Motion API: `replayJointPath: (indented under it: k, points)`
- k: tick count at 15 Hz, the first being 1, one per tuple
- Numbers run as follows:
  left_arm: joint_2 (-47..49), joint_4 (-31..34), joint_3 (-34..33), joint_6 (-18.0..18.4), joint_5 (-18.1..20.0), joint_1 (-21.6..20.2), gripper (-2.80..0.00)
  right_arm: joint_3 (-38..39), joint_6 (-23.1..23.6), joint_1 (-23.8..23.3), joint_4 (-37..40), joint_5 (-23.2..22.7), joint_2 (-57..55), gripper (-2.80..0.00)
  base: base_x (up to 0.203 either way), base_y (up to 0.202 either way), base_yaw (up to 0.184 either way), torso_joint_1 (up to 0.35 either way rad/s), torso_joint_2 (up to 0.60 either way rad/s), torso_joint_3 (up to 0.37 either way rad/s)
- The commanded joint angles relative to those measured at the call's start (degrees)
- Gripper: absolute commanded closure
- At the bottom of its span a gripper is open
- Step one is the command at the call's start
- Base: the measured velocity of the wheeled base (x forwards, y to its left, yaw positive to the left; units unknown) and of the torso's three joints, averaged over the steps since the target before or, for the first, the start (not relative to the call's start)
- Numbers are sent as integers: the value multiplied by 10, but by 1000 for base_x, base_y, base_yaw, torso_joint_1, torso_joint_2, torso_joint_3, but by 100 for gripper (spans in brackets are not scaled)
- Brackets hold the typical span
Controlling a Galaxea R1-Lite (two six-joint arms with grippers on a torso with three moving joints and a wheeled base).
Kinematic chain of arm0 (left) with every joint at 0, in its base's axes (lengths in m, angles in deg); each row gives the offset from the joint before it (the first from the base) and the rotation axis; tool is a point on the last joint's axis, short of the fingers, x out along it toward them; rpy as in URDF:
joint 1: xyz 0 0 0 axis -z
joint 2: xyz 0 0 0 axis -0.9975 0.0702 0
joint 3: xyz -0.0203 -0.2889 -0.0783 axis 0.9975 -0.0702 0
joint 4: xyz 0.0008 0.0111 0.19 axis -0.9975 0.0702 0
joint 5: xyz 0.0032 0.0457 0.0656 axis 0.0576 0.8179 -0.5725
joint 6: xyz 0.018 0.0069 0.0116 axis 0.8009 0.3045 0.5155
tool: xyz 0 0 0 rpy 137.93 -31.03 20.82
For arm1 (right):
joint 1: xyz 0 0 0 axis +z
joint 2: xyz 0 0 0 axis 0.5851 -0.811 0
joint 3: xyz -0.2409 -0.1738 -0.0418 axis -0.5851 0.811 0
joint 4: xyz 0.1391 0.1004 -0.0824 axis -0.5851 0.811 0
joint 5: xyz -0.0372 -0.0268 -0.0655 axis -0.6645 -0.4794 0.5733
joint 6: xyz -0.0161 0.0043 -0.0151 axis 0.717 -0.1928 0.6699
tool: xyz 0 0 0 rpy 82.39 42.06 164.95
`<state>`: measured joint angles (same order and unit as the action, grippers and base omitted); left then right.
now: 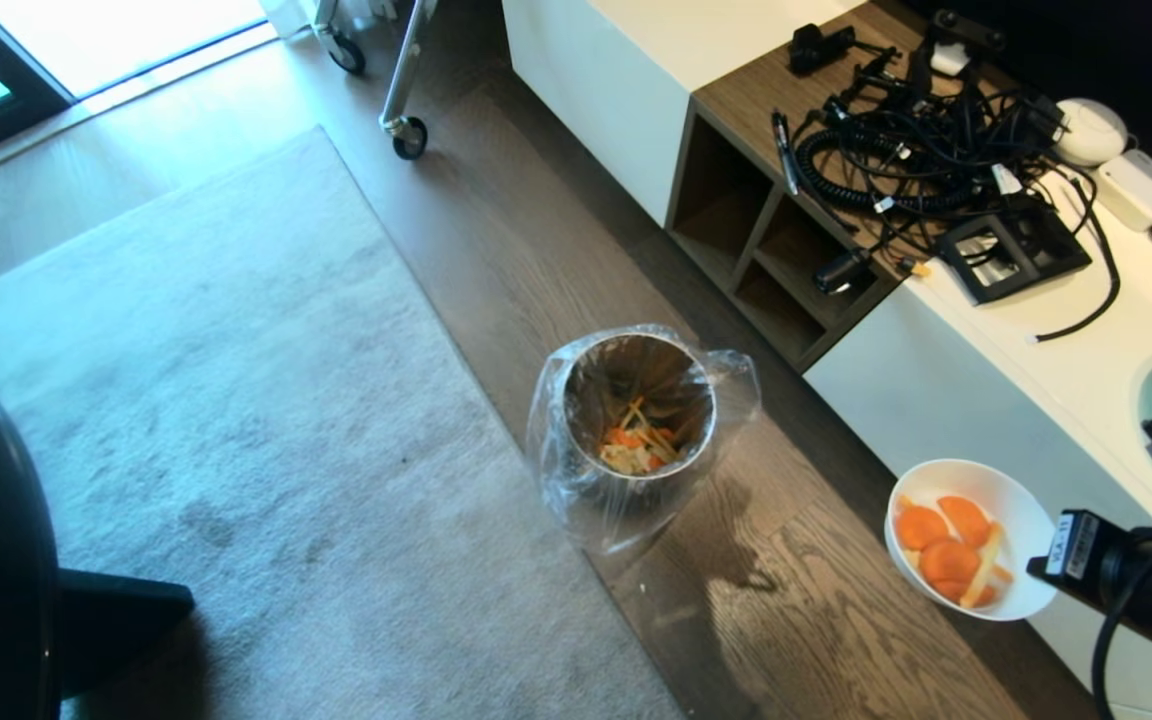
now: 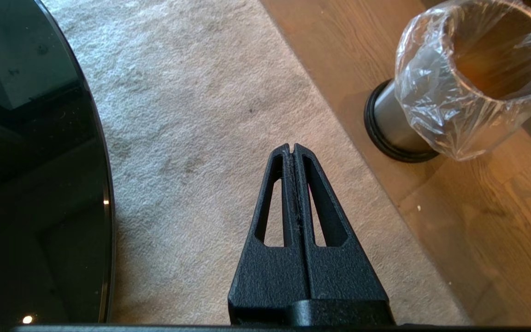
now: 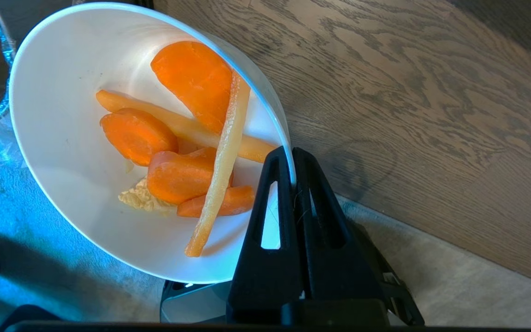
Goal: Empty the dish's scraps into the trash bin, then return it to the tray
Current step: Move the bowl over the trash can
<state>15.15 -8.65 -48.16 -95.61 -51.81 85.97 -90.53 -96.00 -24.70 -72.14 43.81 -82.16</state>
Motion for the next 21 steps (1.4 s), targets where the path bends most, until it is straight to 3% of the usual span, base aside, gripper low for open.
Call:
replayJointPath:
  k: [1, 6, 12, 15, 18, 21]
  points:
    - [0, 0, 0, 0, 0, 0, 0, 0, -1, 1, 0, 0, 1, 0, 0, 0, 0, -6, 6, -202]
    - [0, 0, 0, 0, 0, 0, 0, -4, 0, 2, 0, 1, 3, 0, 0, 0, 0, 3, 2, -197]
    - [0, 0, 0, 0, 0, 0, 0, -87, 4, 29, 12, 4, -2, 0, 0, 0, 0, 2, 0, -97]
    - [0, 0, 0, 0, 0, 0, 0, -132, 87, 82, 18, 7, -9, 0, 0, 0, 0, 0, 0, 0]
    - [0, 0, 0, 0, 0, 0, 0, -205, 135, 128, 20, 13, -43, 0, 0, 0, 0, 0, 0, 0]
    - [0, 0, 0, 0, 0, 0, 0, -249, 185, 182, 15, 57, -93, 0, 0, 0, 0, 0, 0, 0]
